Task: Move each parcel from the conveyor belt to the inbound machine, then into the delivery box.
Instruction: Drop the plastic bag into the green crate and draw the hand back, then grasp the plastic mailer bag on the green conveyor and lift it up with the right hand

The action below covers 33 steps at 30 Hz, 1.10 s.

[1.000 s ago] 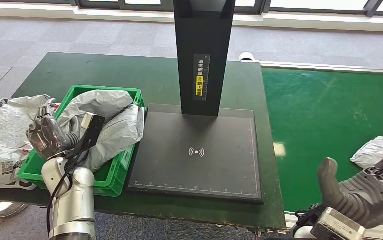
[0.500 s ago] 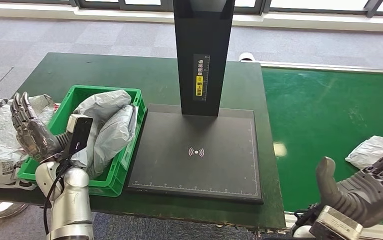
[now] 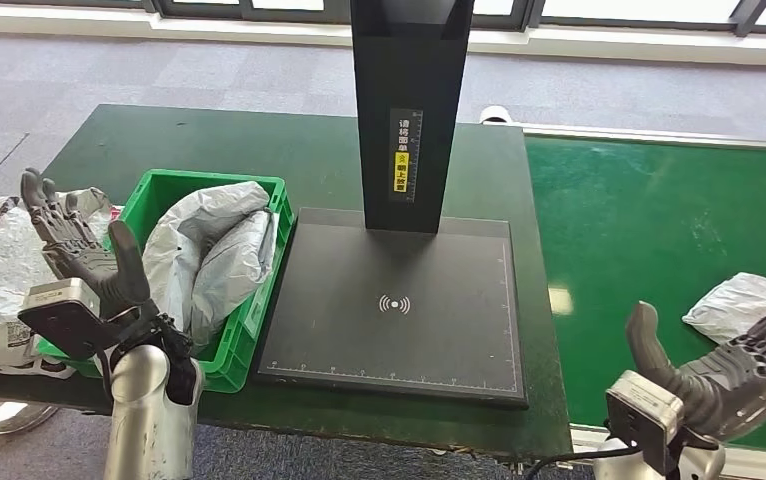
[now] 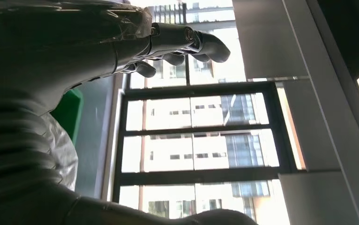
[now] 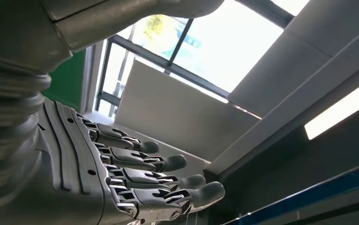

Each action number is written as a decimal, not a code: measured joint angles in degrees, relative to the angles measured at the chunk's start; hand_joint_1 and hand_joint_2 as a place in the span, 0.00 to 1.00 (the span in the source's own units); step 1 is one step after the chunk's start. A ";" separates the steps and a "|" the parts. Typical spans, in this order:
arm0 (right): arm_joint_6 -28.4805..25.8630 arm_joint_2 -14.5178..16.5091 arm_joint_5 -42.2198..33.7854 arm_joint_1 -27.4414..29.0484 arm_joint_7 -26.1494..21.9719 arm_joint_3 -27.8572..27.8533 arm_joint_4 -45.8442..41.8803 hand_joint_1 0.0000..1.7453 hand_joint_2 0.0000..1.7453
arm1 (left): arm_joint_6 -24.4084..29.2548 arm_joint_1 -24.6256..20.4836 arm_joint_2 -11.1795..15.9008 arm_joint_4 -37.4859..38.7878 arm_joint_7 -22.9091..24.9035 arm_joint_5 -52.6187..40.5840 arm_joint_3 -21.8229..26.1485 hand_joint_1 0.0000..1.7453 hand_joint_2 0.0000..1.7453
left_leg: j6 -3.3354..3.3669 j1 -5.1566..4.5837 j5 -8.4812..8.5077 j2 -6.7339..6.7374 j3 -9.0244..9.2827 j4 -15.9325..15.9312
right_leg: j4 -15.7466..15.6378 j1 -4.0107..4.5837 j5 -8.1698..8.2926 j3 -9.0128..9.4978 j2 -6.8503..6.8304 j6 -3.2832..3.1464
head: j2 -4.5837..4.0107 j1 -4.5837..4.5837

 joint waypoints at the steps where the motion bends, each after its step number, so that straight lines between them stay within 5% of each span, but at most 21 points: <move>1: 0.00 0.03 0.39 -0.12 -0.01 -0.80 0.52 0.00 1.00 | -1.39 0.54 0.17 -0.56 -0.02 0.80 -1.03 0.00 1.00 | 0.00 0.00 0.00 0.01 0.01 0.00 | 0.00 0.00 0.00 -0.01 0.01 0.00 | 0.00 0.00; 9: 0.00 0.09 4.06 -0.87 -0.02 -5.40 3.31 0.00 1.00 | -13.51 3.17 0.65 -2.40 -0.02 5.99 -5.81 0.00 1.00 | 0.00 0.01 0.00 -0.02 0.01 -0.01 | 0.00 0.02 -0.03 -0.03 -0.04 0.00 | 0.00 -0.01; 16: -0.01 0.09 11.40 -3.84 0.01 -12.61 8.45 0.00 1.00 | -30.96 3.81 0.63 -0.26 0.03 11.10 -7.91 0.00 1.00 | 0.01 0.00 0.00 -0.02 0.00 0.00 | 0.00 0.00 -0.02 -0.01 -0.04 0.00 | 0.00 0.00; 33: -0.04 0.62 24.31 -14.11 0.23 -30.53 24.40 0.00 1.00 | -36.87 5.64 0.65 6.35 0.07 12.56 -10.36 0.00 1.00 | 0.01 0.00 0.00 0.01 0.02 0.00 | 0.00 0.00 -0.02 -0.04 0.01 0.00 | 0.00 0.00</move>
